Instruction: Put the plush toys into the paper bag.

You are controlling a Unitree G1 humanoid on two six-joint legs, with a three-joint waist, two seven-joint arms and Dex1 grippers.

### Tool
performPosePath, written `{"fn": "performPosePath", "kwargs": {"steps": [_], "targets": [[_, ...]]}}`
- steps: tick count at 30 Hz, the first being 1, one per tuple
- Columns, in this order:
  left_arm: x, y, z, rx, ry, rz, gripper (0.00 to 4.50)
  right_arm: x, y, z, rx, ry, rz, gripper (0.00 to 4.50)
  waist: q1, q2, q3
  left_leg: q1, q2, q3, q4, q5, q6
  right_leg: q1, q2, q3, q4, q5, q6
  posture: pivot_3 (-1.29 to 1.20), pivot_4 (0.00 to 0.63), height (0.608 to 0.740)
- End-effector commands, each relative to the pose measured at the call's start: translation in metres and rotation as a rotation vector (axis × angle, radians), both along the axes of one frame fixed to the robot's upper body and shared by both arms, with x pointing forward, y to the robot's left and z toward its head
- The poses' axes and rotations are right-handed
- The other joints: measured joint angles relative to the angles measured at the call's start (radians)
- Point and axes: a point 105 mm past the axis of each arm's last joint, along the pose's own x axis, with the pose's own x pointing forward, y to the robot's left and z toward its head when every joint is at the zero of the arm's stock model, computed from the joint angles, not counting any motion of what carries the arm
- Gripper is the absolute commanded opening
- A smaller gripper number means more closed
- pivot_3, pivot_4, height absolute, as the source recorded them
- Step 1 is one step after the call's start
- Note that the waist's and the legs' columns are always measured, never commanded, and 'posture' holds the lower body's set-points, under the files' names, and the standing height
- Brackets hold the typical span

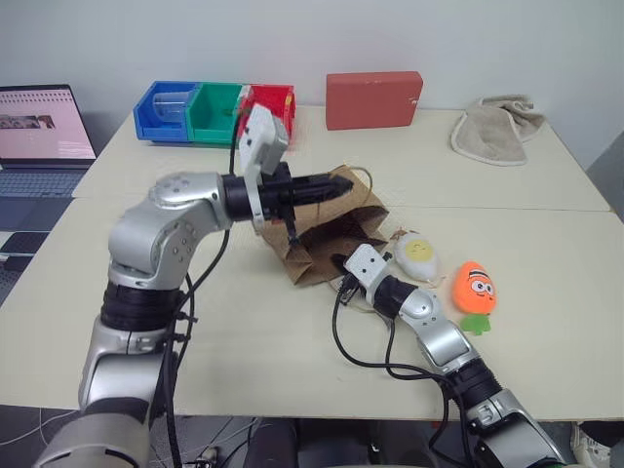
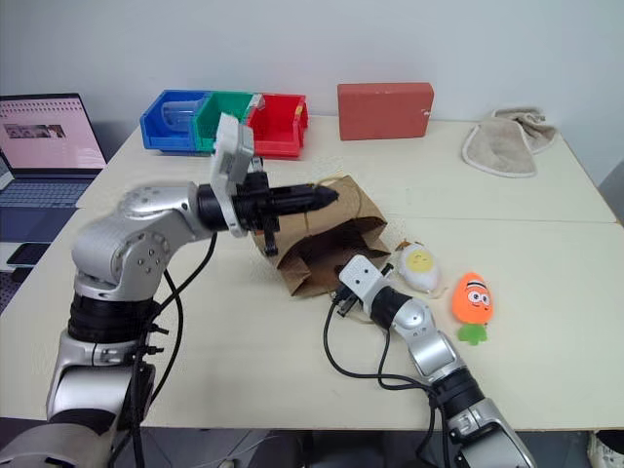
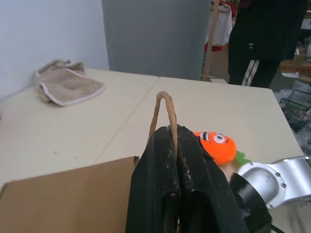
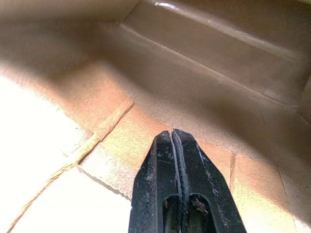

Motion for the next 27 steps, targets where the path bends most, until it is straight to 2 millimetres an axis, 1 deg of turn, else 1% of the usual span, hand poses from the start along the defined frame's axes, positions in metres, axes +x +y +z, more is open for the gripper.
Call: {"fn": "performPosePath", "kwargs": {"steps": [1,6,8,11,14,16,18,21,23,27], "targets": [[-0.001,0.005,0.039,-0.015,-0.168,0.004,0.00,-0.005,0.004,-0.014,-0.036,0.053,0.016,0.02,-0.001,0.000,0.000,0.000,0.000,0.000,0.000,0.000,0.000,0.000,0.000,0.000,0.000,0.000,0.000,0.00,0.150,0.740],[0.001,0.004,0.063,-0.003,-0.298,0.019,0.00,-0.004,0.006,-0.016,-0.047,0.073,0.017,0.02,-0.002,0.000,0.000,0.001,0.000,0.000,0.000,0.000,0.000,0.000,0.000,0.000,0.000,0.000,0.000,0.00,0.150,0.740],[0.002,0.003,0.068,-0.002,-0.329,0.023,0.00,-0.004,0.005,-0.017,-0.049,0.078,0.014,0.02,-0.004,0.000,0.000,0.002,0.000,0.000,-0.001,0.000,0.000,0.001,0.000,0.000,0.000,0.000,0.000,0.00,0.150,0.740],[0.000,-0.002,0.063,0.022,-0.341,0.009,0.00,-0.003,0.006,-0.017,-0.048,0.083,0.012,0.02,-0.008,0.000,0.000,0.002,0.000,0.000,-0.001,0.000,0.000,0.001,0.001,0.000,0.000,0.000,0.000,0.00,0.150,0.740],[-0.001,-0.003,0.037,0.074,-0.292,-0.012,0.00,-0.002,0.006,-0.015,-0.045,0.080,0.009,0.02,-0.013,0.000,-0.001,0.003,0.001,0.000,-0.001,0.000,0.000,0.002,0.001,0.001,0.000,0.000,0.000,0.00,0.150,0.740],[-0.005,-0.002,0.025,0.084,-0.249,-0.034,0.00,-0.001,0.006,-0.011,-0.030,0.077,0.007,0.02,-0.015,0.000,-0.001,0.003,0.001,0.000,-0.001,0.000,0.000,0.002,0.001,0.001,0.000,0.000,0.000,0.00,0.150,0.740],[-0.010,-0.002,0.018,0.081,-0.210,-0.058,0.00,-0.002,0.007,-0.005,-0.005,0.075,0.012,0.02,-0.015,0.000,-0.001,0.003,0.001,0.000,-0.001,0.000,0.000,0.002,0.001,0.001,0.000,0.000,0.000,0.00,0.150,0.740],[-0.016,-0.001,0.007,0.103,-0.169,-0.087,0.00,-0.003,0.006,0.009,0.036,0.052,0.027,0.02,-0.014,0.000,-0.001,0.002,0.001,0.000,-0.001,0.000,0.000,0.002,0.001,0.000,0.000,0.000,0.000,0.00,0.150,0.740],[-0.020,0.000,0.000,0.117,-0.143,-0.109,0.00,-0.007,0.002,0.023,0.062,0.043,0.052,0.02,-0.014,0.000,-0.001,0.002,0.001,0.000,-0.001,0.000,0.000,0.001,0.001,0.001,0.000,0.000,0.000,0.00,0.150,0.740],[-0.025,0.001,-0.007,0.138,-0.121,-0.143,0.00,-0.028,-0.009,0.048,0.104,0.088,0.170,0.02,-0.013,0.000,0.000,0.001,0.001,0.000,-0.001,0.000,0.000,0.001,0.001,0.000,0.000,0.000,0.000,0.00,0.150,0.740]]}}
